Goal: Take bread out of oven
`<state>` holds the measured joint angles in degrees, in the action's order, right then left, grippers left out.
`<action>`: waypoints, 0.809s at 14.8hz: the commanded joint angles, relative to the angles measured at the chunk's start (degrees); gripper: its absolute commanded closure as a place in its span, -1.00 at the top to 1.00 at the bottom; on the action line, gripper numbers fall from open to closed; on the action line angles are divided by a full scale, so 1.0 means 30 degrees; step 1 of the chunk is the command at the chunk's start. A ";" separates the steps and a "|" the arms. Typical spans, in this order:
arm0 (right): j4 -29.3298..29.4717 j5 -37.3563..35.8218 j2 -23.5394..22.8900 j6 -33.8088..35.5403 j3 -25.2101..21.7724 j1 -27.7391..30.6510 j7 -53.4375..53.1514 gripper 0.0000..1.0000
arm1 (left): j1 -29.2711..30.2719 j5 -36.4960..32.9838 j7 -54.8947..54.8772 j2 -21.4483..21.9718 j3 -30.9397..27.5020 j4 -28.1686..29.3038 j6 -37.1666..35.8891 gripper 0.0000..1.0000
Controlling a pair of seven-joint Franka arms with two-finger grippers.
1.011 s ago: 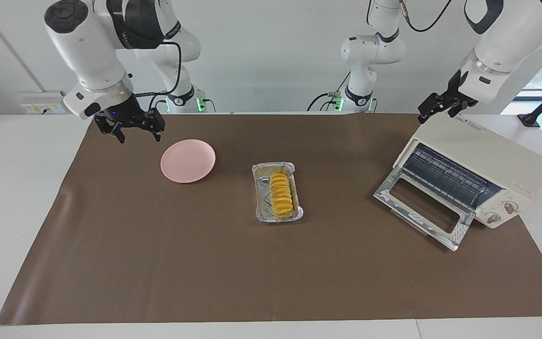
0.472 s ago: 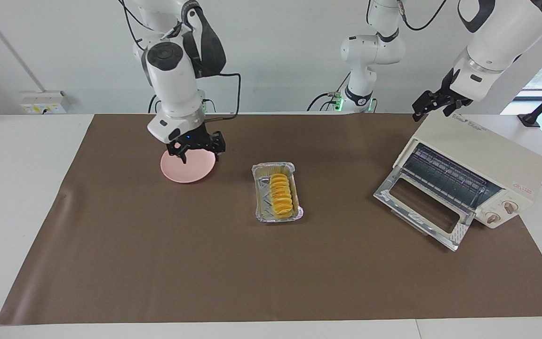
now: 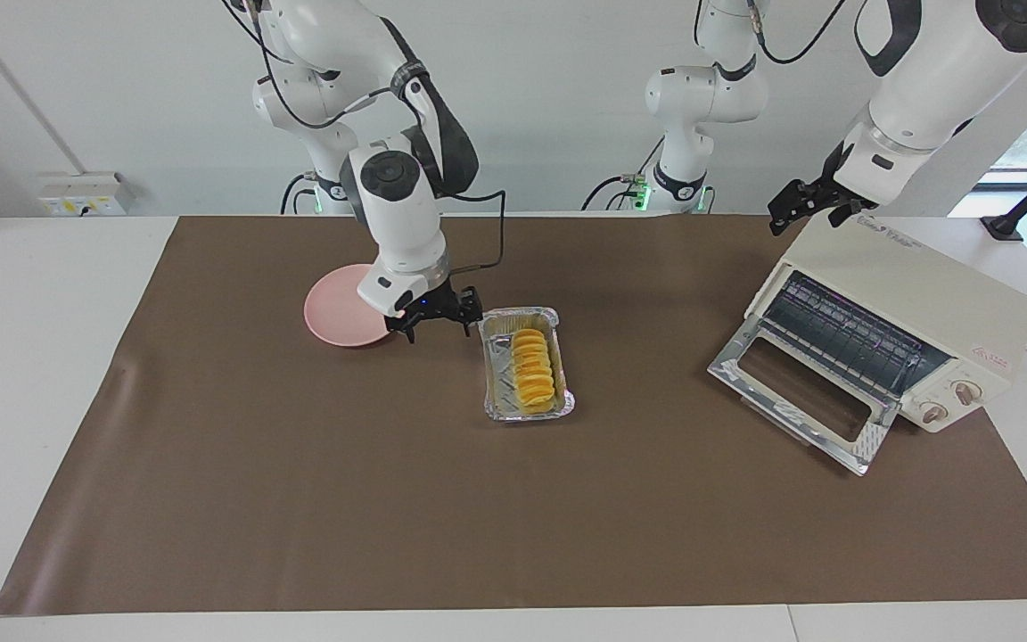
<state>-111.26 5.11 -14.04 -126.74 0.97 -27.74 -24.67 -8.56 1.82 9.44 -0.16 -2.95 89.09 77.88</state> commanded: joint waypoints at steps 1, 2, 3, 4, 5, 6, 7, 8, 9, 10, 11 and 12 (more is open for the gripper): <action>-0.0180 0.0201 -0.0970 -0.1401 -0.0089 -0.0218 -0.0594 1.00 | -0.0075 0.0301 -0.0217 0.0288 -0.0100 0.0070 -0.0092 1.00; -0.0180 0.0201 -0.1264 -0.1782 -0.0089 -0.0276 -0.0682 1.00 | -0.0163 0.0301 -0.0217 0.0345 0.0016 0.0156 -0.0120 1.00; -0.0267 0.0201 -0.1470 -0.2163 -0.0089 -0.0334 -0.0799 1.00 | -0.0164 0.0301 -0.0217 0.0375 -0.0041 0.0128 -0.0121 1.00; -0.0297 0.0201 -0.1559 -0.2369 -0.0089 -0.0306 -0.1032 1.00 | -0.0135 0.0301 -0.0159 0.0375 -0.0041 0.0128 -0.0092 1.00; -0.0326 0.0201 -0.1618 -0.2546 -0.0089 -0.0306 -0.1064 0.98 | -0.0019 0.0301 -0.0158 0.0404 -0.0041 0.0128 -0.0149 1.00; -0.0501 0.0201 -0.1677 -0.2837 -0.0089 -0.0306 -0.1064 0.81 | 0.0069 0.0301 -0.0158 0.0405 -0.0070 0.0157 -0.0150 1.00; -0.0792 0.0201 -0.1678 -0.3275 -0.0089 -0.0306 -0.1093 0.54 | 0.0099 0.0301 -0.0158 0.0405 -0.0100 0.0157 -0.0121 1.00; -0.1085 0.0230 -0.1649 -0.3628 -0.0089 -0.0306 -0.1122 0.21 | 0.0100 0.0301 -0.0158 0.0405 -0.0100 0.0157 -0.0121 1.00; -0.1146 0.0231 -0.1619 -0.3660 -0.0089 -0.0306 -0.1412 -0.27 | 0.0100 0.0301 -0.0158 0.0405 -0.0100 0.0157 -0.0121 1.00; -0.1147 0.0202 -0.1590 -0.3632 -0.0089 -0.0306 -0.1560 -0.81 | 0.0100 0.0301 -0.0158 0.0376 -0.0100 0.0157 -0.0121 1.00; -0.1147 0.0201 -0.1590 -0.3602 -0.0089 -0.0335 -0.1620 -1.00 | 0.0071 0.0301 -0.0158 0.0375 -0.0100 0.0128 -0.0121 1.00; -0.1118 0.0201 -0.1590 -0.3573 -0.0089 -0.0335 -0.1620 -1.00 | 0.0070 0.0301 -0.0158 0.0375 -0.0100 0.0157 -0.0121 1.00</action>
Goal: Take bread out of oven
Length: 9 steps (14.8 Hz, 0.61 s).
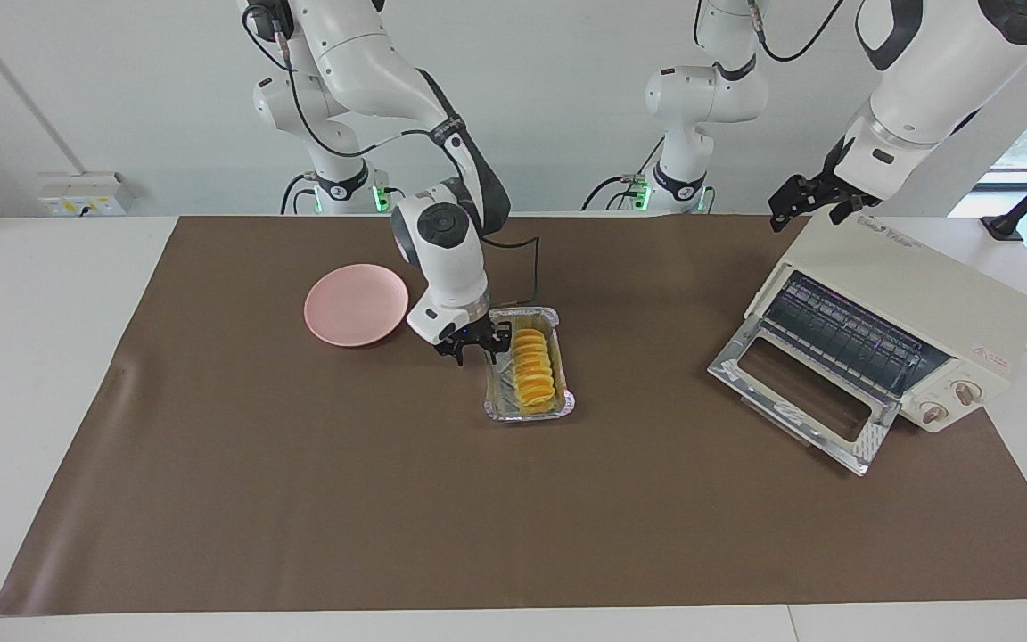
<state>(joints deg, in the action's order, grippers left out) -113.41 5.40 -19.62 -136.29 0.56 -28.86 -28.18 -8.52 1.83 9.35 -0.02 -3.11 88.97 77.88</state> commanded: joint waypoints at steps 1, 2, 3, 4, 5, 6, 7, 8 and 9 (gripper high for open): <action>-0.0399 0.0104 0.0272 -0.0360 0.0047 0.0040 -0.0423 -1.00 | 0.0087 0.0300 -0.0128 0.0358 -0.0048 0.0166 -0.0121 1.00; -0.0341 0.0104 0.0272 -0.0331 0.0047 0.0040 -0.0364 -1.00 | 0.0088 0.0300 -0.0128 0.0329 -0.0048 0.0195 -0.0121 1.00; -0.0224 0.0104 0.0301 -0.0215 0.0047 0.0098 -0.0335 -1.00 | 0.0088 0.0300 -0.0128 0.0358 -0.0048 0.0166 -0.0121 1.00; -0.0049 0.0104 0.0388 0.0193 0.0047 0.0331 -0.0189 -1.00 | 0.0088 0.0300 -0.0128 0.0358 -0.0048 0.0195 -0.0121 1.00; 0.0301 0.0104 0.0447 0.0777 0.0018 0.0594 0.0131 -1.00 | 0.0088 0.0300 -0.0128 0.0329 -0.0048 0.0195 -0.0121 1.00; 0.0623 0.0104 0.0477 0.1392 0.0047 0.1177 0.0917 -1.00 | 0.0088 0.0300 -0.0128 0.0329 -0.0048 0.0195 -0.0121 1.00; 0.0888 0.0133 0.0651 0.1978 0.0047 0.1792 0.1650 -1.00 | 0.0088 0.0300 -0.0128 0.0329 -0.0048 0.0195 -0.0121 1.00; 0.1006 0.0162 0.0798 0.2622 0.0047 0.2523 0.2499 -1.00 | 0.0088 0.0300 -0.0128 0.0358 -0.0048 0.0195 -0.0121 1.00; 0.1181 0.0307 0.0973 0.3121 0.0047 0.3313 0.3435 -1.00 | 0.0088 0.0300 -0.0128 0.0358 -0.0048 0.0195 -0.0121 1.00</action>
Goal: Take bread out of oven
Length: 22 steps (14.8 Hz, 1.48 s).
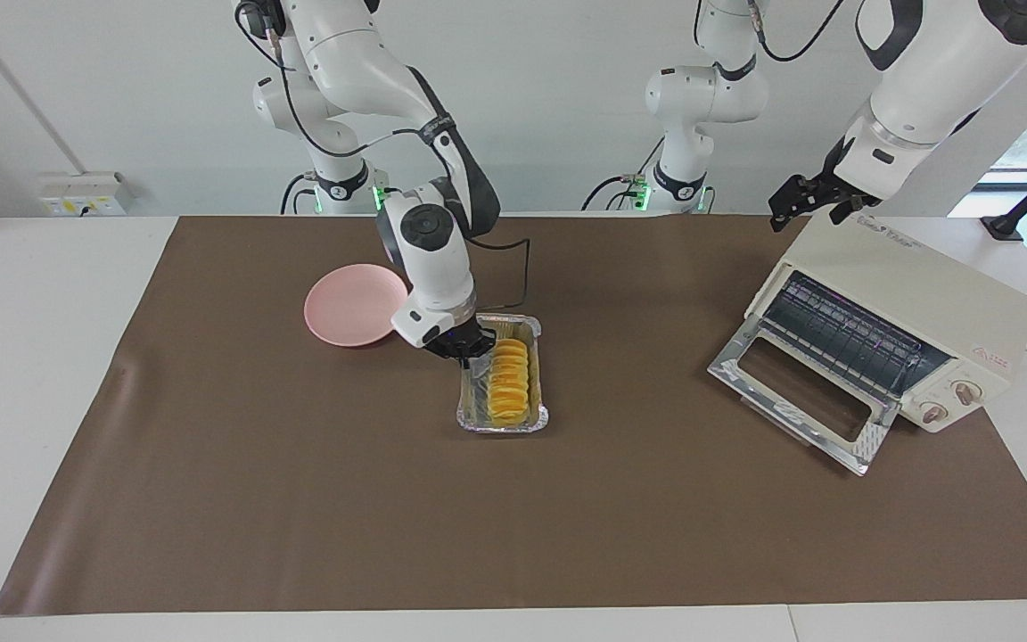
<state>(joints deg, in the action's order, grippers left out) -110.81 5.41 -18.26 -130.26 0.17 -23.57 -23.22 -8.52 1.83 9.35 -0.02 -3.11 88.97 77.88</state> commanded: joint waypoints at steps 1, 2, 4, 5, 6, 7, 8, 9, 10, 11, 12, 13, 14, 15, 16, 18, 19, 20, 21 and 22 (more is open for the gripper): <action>0.0401 0.0829 0.0579 0.1493 0.0179 0.2485 0.3069 -1.00 | 0.0088 0.0300 -0.0128 0.0358 -0.0048 0.0167 -0.0121 1.00; 0.0402 0.1327 0.0666 0.1584 0.0179 0.3393 0.4300 -1.00 | 0.0088 0.0300 -0.0128 0.0358 -0.0048 0.0167 -0.0121 1.00; 0.0373 0.1713 0.0697 0.1556 0.0121 0.4861 0.5538 -1.00 | 0.0088 0.0300 -0.0128 0.0358 -0.0048 0.0196 -0.0121 1.00; 0.0344 0.1713 0.0639 0.1411 0.0091 0.5505 0.6123 -1.00 | 0.0088 0.0300 -0.0128 0.0358 -0.0048 0.0196 -0.0121 1.00; 0.0286 0.1713 0.0580 0.1264 0.0091 0.6063 0.6679 -1.00 | 0.0088 0.0300 -0.0128 0.0358 -0.0048 0.0196 -0.0121 1.00; 0.0169 0.1742 0.0521 0.1292 0.0120 0.6823 0.7149 -1.00 | 0.0088 0.0300 -0.0128 0.0358 -0.0048 0.0196 -0.0121 1.00; 0.0023 0.1772 0.0492 0.1292 0.0120 0.7149 0.7386 -1.00 | 0.0088 0.0300 -0.0128 0.0329 -0.0048 0.0196 -0.0121 1.00; -0.0153 0.1772 0.0492 0.1263 0.0120 0.7297 0.7446 -1.00 | 0.0088 0.0300 -0.0128 0.0357 -0.0048 0.0167 -0.0121 1.00; -0.0213 0.1772 0.0521 0.1263 0.0120 0.7647 0.7795 -1.00 | 0.0088 0.0300 -0.0128 0.0358 -0.0048 0.0196 -0.0121 1.00; -0.0271 0.1801 0.0521 0.1263 0.0120 0.7941 0.8436 -1.00 | 0.0088 0.0300 -0.0128 0.0358 -0.0048 0.0196 -0.0121 1.00; -0.0446 0.1801 0.0521 0.1263 0.0120 0.8146 0.8791 -1.00 | 0.0088 0.0300 -0.0128 0.0358 -0.0048 0.0196 -0.0121 1.00; -0.0709 0.1772 0.0579 0.1205 0.0120 0.8323 0.8997 -1.00 | 0.0088 0.0300 -0.0128 0.0358 -0.0048 0.0196 -0.0121 1.00; -0.1001 0.1801 0.0637 0.1059 0.0120 0.8353 0.9290 -1.00 | 0.0088 0.0300 -0.0128 0.0358 -0.0048 0.0196 -0.0121 1.00; -0.1265 0.1801 0.0696 0.0710 0.0120 0.8383 0.9496 -1.00 | 0.0088 0.0300 -0.0128 0.0329 -0.0048 0.0196 -0.0121 1.00; -0.1355 0.1801 0.0697 0.0648 0.0120 0.8383 0.9527 -1.00 | 0.0088 0.0300 -0.0128 0.0357 -0.0048 0.0196 -0.0121 1.00; -0.1123 0.1801 0.0697 0.0880 0.0091 0.8238 0.8945 0.87 | 0.0088 0.0300 -0.0128 0.0358 -0.0048 0.0167 -0.0121 1.00; -0.0860 0.1772 0.0784 0.1317 0.0120 0.8178 0.8709 1.00 | 0.0088 0.0300 -0.0128 0.0358 -0.0048 0.0196 -0.0121 1.00; 0.0099 0.1685 0.0784 0.2598 0.0091 0.8004 0.8620 1.00 | 0.0088 0.0300 -0.0128 0.0358 -0.0048 0.0196 -0.0121 1.00; 0.1037 0.1481 0.0726 0.3829 0.0091 0.7944 0.8503 1.00 | 0.0088 0.0300 -0.0128 0.0358 -0.0048 0.0167 -0.0121 1.00; 0.1540 0.1421 0.0726 0.4305 0.0091 0.7624 0.8124 1.00 | 0.0088 0.0300 -0.0128 0.0358 -0.0048 0.0196 -0.0121 1.00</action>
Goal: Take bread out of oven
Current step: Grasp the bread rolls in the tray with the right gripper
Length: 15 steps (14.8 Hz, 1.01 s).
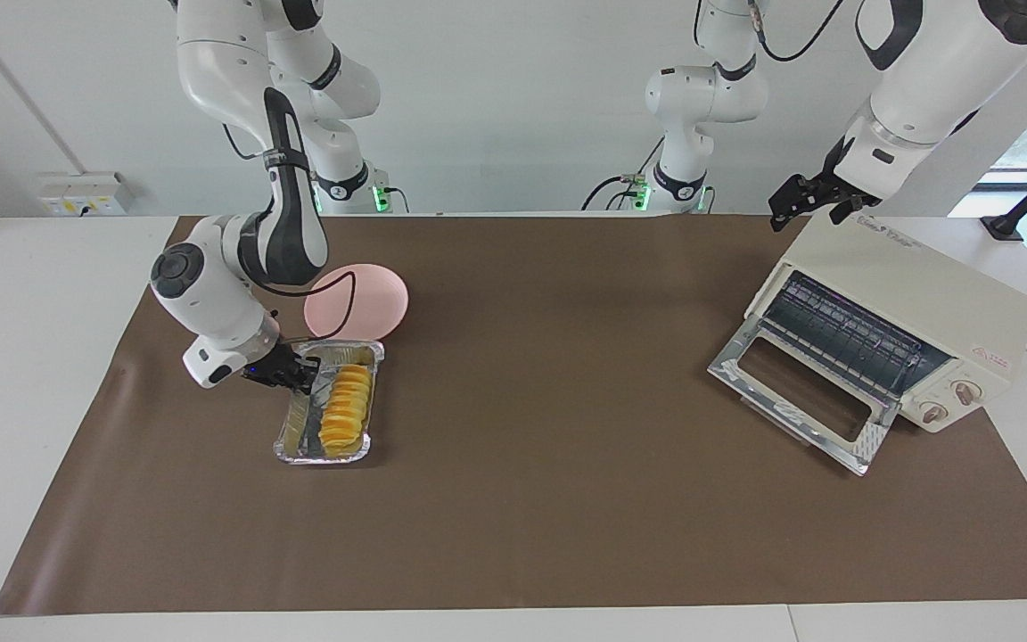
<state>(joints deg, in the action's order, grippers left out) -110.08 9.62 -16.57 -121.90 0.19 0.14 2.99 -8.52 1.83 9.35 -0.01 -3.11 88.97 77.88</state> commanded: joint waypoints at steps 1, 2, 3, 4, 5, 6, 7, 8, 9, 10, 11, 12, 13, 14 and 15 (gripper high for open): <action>0.1476 -0.0014 0.0134 0.1579 0.0054 -0.0745 -0.1081 1.00 | 0.0087 0.0300 -0.0129 0.0326 -0.0048 0.0197 -0.0121 1.00; 0.1593 -0.0189 0.0134 0.1522 0.0053 -0.1039 -0.1550 1.00 | 0.0087 0.0300 -0.0129 0.0354 -0.0048 0.0197 -0.0121 1.00; 0.1595 -0.0306 0.0105 0.1260 0.0082 -0.1477 -0.2193 1.00 | 0.0087 0.0300 -0.0129 0.0355 -0.0048 0.0197 -0.0121 1.00; 0.1508 -0.0308 0.0076 0.1084 0.0083 -0.1743 -0.2721 1.00 | 0.0087 0.0300 -0.0129 0.0355 -0.0048 0.0197 -0.0121 1.00; 0.1333 -0.0308 0.0046 0.0763 0.0083 -0.1803 -0.3016 1.00 | 0.0087 0.0300 -0.0129 0.0355 -0.0048 0.0168 -0.0121 1.00; 0.1041 -0.0308 0.0046 0.0354 0.0083 -0.1804 -0.3019 1.00 | 0.0087 0.0300 -0.0129 0.0355 -0.0048 0.0197 -0.0121 1.00; 0.0661 -0.0337 0.0017 -0.0172 0.0112 -0.1804 -0.2961 1.00 | 0.0087 0.0300 -0.0129 0.0355 -0.0048 0.0168 -0.0150 1.00; 0.0367 -0.0308 0.0017 -0.0555 0.0112 -0.1804 -0.2932 1.00 | 0.0087 0.0300 -0.0129 0.0355 -0.0048 0.0197 -0.0121 1.00; 0.0248 -0.0337 0.0017 -0.0733 0.0112 -0.1775 -0.2874 1.00 | 0.0087 0.0300 -0.0129 0.0326 -0.0048 0.0197 -0.0121 1.00; 0.0247 -0.0337 -0.0012 -0.0734 0.0112 -0.1746 -0.2844 1.00 | 0.0087 0.0300 -0.0129 0.0325 -0.0048 0.0197 -0.0150 1.00; 0.0247 -0.0337 -0.0013 -0.0734 0.0112 -0.1745 -0.2844 1.00 | 0.0087 0.0300 -0.0129 0.0354 -0.0048 0.0168 -0.0121 1.00; 0.0247 -0.0337 -0.0042 -0.0763 0.0112 -0.1716 -0.2844 1.00 | 0.0087 0.0300 -0.0129 0.0355 -0.0048 0.0197 -0.0121 1.00; 0.0189 -0.0308 -0.0100 -0.0880 0.0112 -0.1658 -0.2902 1.00 | 0.0087 0.0300 -0.0129 0.0355 -0.0048 0.0197 -0.0121 1.00; 0.0043 -0.0308 -0.0158 -0.1084 0.0112 -0.1600 -0.2902 1.00 | 0.0087 0.0300 -0.0129 0.0326 -0.0048 0.0197 -0.0121 1.00; -0.0161 -0.0279 -0.0159 -0.1318 0.0112 -0.1570 -0.2873 1.00 | 0.0087 0.0300 -0.0129 0.0354 -0.0048 0.0168 -0.0121 1.00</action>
<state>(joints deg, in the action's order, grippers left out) -108.81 9.35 -17.19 -123.62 0.02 -5.48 -5.39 -8.52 1.83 9.35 -0.01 -3.11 88.97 77.88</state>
